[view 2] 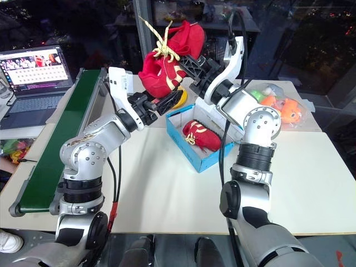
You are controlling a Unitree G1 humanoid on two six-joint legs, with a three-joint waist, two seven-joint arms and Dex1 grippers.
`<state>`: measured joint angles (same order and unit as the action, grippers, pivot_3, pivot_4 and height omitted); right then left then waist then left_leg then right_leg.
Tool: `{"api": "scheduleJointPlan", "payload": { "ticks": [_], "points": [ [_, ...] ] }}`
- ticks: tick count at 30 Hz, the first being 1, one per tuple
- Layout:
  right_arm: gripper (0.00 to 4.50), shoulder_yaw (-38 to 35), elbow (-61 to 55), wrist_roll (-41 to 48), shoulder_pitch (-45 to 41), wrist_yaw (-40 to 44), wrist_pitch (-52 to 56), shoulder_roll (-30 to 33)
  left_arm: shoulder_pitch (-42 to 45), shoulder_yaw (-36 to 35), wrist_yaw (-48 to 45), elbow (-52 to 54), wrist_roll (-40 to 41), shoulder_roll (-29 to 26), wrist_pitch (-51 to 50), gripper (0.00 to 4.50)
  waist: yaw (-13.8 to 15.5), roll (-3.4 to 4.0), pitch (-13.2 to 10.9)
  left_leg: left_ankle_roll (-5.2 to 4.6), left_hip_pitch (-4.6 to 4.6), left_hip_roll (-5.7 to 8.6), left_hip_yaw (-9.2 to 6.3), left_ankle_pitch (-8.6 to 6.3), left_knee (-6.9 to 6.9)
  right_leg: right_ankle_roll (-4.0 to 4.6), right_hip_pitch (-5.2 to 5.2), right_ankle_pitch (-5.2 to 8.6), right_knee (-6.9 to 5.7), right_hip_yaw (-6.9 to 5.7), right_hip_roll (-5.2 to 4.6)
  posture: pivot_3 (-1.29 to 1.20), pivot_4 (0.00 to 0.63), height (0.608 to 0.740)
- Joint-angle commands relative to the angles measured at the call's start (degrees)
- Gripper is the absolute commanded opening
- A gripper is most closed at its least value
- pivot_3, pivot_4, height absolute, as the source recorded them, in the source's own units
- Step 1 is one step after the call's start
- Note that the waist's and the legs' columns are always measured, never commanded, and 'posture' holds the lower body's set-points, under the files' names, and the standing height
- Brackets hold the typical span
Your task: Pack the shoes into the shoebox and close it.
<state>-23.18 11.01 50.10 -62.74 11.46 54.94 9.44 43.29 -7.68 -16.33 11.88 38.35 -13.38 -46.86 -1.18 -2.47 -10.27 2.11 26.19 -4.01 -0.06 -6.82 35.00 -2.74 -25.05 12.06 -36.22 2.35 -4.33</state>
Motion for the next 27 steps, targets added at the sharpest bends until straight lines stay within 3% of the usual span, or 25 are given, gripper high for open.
{"api": "scheduleJointPlan", "payload": {
  "ticks": [1,5,10,27],
  "points": [
    [0.48,10.20,-1.12,-8.95,-1.69,9.13,-4.18,9.29,-1.72,-3.48,0.51,2.03,-0.44,-4.09,-0.41,4.50,-0.03,0.02,-0.01,0.00,0.00,0.00,0.00,0.00,-0.01,0.00,0.00,0.00,0.01,0.01,0.00,0.00,0.150,0.736],
    [0.48,23.48,2.28,-20.06,0.93,21.98,-9.86,19.98,-4.22,-5.49,1.80,0.70,-3.07,-9.12,0.03,4.50,-0.20,0.02,-0.02,0.00,0.00,0.00,0.01,0.00,-0.06,0.00,-0.06,0.01,0.06,0.02,0.01,0.00,0.150,0.736],
    [0.48,31.39,8.05,-28.43,3.99,33.54,-16.35,26.83,-5.51,-6.60,2.91,1.14,-4.14,-10.35,-0.07,4.50,0.19,0.02,-0.02,0.01,0.00,0.02,0.02,0.00,-0.01,-0.01,0.00,0.01,0.11,0.02,-0.01,0.00,0.150,0.736],
    [0.48,37.58,14.46,-38.94,6.34,48.50,-22.09,26.48,-7.97,-7.42,5.74,6.35,-3.72,-9.43,-2.25,4.50,0.32,0.02,-0.02,0.02,0.00,0.03,0.03,0.00,-0.02,-0.02,-0.02,0.01,0.11,0.03,-0.01,0.00,0.150,0.736]
  ]
}}
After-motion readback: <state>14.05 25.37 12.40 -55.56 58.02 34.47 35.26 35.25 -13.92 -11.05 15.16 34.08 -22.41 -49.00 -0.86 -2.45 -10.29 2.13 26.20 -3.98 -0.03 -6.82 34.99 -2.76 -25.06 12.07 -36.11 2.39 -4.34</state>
